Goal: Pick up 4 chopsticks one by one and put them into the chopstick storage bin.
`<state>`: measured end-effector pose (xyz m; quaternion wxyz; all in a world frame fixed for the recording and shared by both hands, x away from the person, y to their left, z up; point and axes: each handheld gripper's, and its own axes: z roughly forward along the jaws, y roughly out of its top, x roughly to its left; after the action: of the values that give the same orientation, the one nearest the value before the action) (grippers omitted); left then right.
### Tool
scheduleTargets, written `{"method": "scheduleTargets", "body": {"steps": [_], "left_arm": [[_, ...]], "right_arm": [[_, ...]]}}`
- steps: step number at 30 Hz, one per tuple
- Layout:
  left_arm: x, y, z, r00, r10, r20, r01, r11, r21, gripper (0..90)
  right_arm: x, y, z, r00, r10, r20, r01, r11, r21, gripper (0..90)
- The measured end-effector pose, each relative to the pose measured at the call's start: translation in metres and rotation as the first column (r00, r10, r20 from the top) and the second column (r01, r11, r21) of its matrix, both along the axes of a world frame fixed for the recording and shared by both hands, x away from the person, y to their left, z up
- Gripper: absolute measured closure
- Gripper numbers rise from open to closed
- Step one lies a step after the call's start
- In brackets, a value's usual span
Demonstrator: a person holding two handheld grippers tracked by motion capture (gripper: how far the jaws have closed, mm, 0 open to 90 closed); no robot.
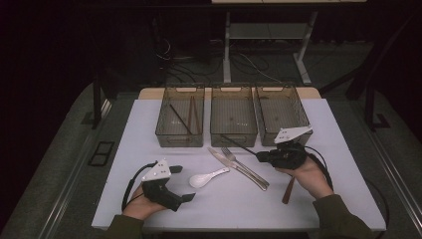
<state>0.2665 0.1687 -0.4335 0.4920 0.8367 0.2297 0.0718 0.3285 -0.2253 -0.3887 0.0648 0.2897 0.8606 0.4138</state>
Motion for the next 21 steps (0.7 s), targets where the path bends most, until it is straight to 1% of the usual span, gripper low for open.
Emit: {"method": "scheduleTargets", "body": {"steps": [2,3,4,13,14,16,19,21], "left_arm": [[0.000,0.000,0.000,1.0000,0.000,0.000,0.000,1.0000,-0.001,0.0],[0.000,-0.001,0.000,1.0000,0.006,-0.003,-0.006,0.9999,-0.010,0.0],[0.000,-0.001,0.000,1.0000,0.003,-0.001,-0.003,1.0000,-0.005,0.0],[0.000,-0.001,0.000,1.0000,0.002,-0.001,-0.002,1.0000,-0.007,0.0],[-0.001,-0.001,0.000,1.0000,0.003,-0.001,-0.003,0.9999,-0.009,0.0],[-0.001,-0.001,0.000,1.0000,0.004,0.000,-0.004,0.9999,-0.011,0.0],[-0.001,-0.001,0.000,1.0000,0.005,-0.001,-0.005,0.9999,-0.013,0.0],[-0.001,-0.001,0.000,1.0000,0.004,-0.002,-0.004,0.9999,-0.014,0.0]], "right_arm": [[0.001,0.004,0.001,1.0000,-0.003,-0.002,0.003,1.0000,0.001,85.0],[0.002,0.005,0.002,1.0000,-0.003,-0.005,0.003,1.0000,0.000,85.0],[0.003,0.007,0.002,0.9999,-0.007,-0.008,0.007,1.0000,0.001,85.0],[0.010,0.021,0.006,0.9996,-0.020,-0.018,0.021,0.9998,0.001,85.1],[0.011,0.023,0.007,0.9997,-0.018,-0.013,0.018,0.9998,0.004,85.0],[0.013,0.027,0.008,0.9996,-0.023,-0.017,0.023,0.9997,0.007,85.0],[0.017,0.034,0.009,0.9996,-0.021,-0.019,0.022,0.9991,0.036,85.1],[0.020,0.040,0.009,0.9997,-0.017,-0.018,0.018,0.9992,0.035,85.1]]}}
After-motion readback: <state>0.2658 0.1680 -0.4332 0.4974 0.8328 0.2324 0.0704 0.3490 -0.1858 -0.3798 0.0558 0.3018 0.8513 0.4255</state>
